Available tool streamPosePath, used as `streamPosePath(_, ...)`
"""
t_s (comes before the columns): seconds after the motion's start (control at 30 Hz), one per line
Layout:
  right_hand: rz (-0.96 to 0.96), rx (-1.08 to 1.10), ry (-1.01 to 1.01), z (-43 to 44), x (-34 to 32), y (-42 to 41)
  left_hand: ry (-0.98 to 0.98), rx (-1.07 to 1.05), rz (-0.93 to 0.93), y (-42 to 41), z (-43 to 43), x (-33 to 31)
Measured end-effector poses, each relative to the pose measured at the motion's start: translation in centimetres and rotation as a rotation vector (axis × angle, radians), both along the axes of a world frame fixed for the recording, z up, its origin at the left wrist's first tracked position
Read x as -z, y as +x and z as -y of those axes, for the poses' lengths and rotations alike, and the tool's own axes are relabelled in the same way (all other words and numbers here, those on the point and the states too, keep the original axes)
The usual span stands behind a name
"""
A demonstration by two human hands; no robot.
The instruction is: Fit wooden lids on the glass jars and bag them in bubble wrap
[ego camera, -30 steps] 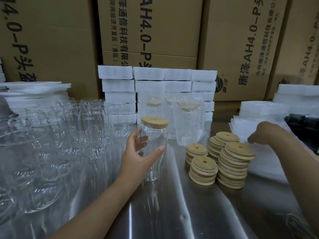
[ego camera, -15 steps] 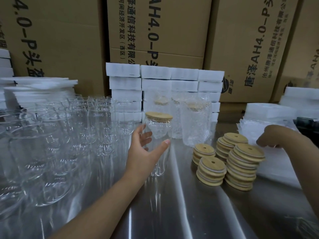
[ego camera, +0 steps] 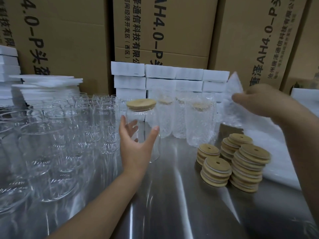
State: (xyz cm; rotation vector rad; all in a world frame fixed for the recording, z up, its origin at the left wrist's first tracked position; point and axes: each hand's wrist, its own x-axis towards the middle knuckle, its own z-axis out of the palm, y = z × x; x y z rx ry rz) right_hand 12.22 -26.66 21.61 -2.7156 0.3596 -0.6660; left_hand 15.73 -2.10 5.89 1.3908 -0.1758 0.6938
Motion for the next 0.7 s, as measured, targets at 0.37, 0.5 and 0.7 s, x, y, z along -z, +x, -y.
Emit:
streamPosePath(0.37,-0.351,-0.418,0.311,-11.8,12.4,4.1,-0.162,-0.088,0.027,0.9,-0.5,-0.3)
streamPosePath(0.5,-0.273,-0.484,0.329,-11.0,14.9,5.1,-0.142,-0.095,0.044,0.8,-0.5,-0.4)
streamPosePath(0.7,-0.31,-0.593,0.172,-10.2,15.9,4.6,-0.114,-0.062,0.055,0.7,-0.5,-0.3)
